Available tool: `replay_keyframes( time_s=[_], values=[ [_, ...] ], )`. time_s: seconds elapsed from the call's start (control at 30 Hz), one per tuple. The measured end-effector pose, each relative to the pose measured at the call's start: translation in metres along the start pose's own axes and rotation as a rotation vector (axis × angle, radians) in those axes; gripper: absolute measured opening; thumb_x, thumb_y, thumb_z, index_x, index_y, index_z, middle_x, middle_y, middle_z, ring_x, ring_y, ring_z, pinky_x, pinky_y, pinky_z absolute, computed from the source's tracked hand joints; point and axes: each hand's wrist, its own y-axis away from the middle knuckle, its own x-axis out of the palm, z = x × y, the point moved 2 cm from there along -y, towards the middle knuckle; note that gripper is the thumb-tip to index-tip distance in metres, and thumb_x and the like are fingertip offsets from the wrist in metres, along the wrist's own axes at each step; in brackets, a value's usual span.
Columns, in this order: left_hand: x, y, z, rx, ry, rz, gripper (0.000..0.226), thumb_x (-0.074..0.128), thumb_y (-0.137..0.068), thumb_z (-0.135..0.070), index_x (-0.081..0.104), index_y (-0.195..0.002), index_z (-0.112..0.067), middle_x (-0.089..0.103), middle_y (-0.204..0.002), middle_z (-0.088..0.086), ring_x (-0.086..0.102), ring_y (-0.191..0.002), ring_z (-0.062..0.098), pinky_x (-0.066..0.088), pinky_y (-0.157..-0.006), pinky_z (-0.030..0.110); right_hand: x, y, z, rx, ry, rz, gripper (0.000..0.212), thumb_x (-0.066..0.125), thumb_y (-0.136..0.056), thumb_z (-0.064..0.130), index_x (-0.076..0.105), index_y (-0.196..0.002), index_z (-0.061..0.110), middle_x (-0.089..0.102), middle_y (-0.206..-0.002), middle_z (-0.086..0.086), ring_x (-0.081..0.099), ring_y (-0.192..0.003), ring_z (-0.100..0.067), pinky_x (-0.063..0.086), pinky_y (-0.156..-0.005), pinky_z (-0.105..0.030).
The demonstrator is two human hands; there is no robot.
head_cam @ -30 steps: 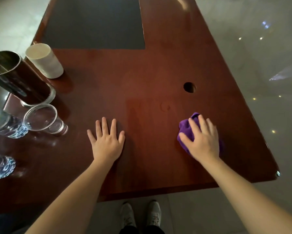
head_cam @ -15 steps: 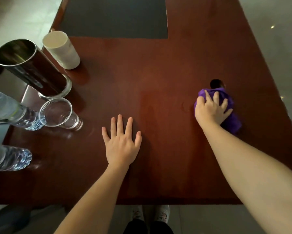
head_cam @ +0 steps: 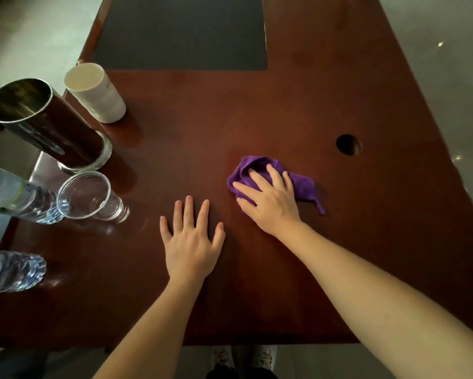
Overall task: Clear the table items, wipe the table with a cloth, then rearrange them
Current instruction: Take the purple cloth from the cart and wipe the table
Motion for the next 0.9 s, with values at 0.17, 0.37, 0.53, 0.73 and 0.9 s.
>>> replay_keyframes(
  time_s=[0.17,0.37,0.53,0.73,0.9],
  values=[
    [0.0,0.002,0.0,-0.007,0.015,-0.007,0.068,0.019,-0.092,-0.066,0.026,-0.153,-0.035,0.017,-0.163,0.002,0.005,-0.151,0.022,0.001,-0.12,0.052,-0.022,0.04,-0.101,0.439,-0.008,-0.076,0.046,0.049,-0.091,0.057,0.055,-0.133,0.041,0.044,-0.15,-0.002,0.025,-0.141,-0.041,0.014,-0.111,-0.063],
    [0.001,0.002,-0.001,-0.004,0.009,-0.021,0.067,0.02,-0.093,-0.065,0.027,-0.152,-0.034,0.02,-0.163,0.003,0.007,-0.151,0.023,0.003,-0.12,0.053,-0.034,0.05,-0.162,0.726,0.055,0.017,0.059,0.024,-0.092,0.068,0.035,-0.145,0.044,0.026,-0.159,0.0,0.011,-0.145,-0.038,0.005,-0.113,-0.063],
    [0.001,0.002,-0.001,-0.006,0.025,-0.042,0.066,0.023,-0.093,-0.063,0.031,-0.151,-0.032,0.024,-0.161,0.005,0.01,-0.151,0.024,0.005,-0.119,0.054,-0.033,0.024,-0.143,0.857,0.019,-0.002,0.06,0.021,-0.092,0.067,0.032,-0.147,0.043,0.023,-0.16,-0.001,0.009,-0.145,-0.042,0.002,-0.11,-0.068],
    [0.003,0.001,0.0,-0.005,0.022,-0.052,0.065,0.024,-0.094,-0.064,0.031,-0.15,-0.033,0.024,-0.161,0.004,0.01,-0.151,0.023,0.005,-0.119,0.053,-0.022,-0.046,-0.067,0.727,-0.087,-0.025,0.058,0.027,-0.089,0.067,0.036,-0.143,0.048,0.027,-0.159,0.004,0.009,-0.145,-0.041,-0.001,-0.109,-0.068],
    [0.003,0.0,0.001,-0.003,0.008,-0.066,0.065,0.02,-0.094,-0.065,0.032,-0.15,-0.035,0.025,-0.161,0.003,0.011,-0.151,0.023,0.006,-0.119,0.053,-0.004,-0.057,0.021,0.337,-0.062,-0.037,0.05,0.036,-0.09,0.062,0.048,-0.136,0.046,0.039,-0.153,0.005,0.018,-0.143,-0.039,0.005,-0.109,-0.066]
  ],
)
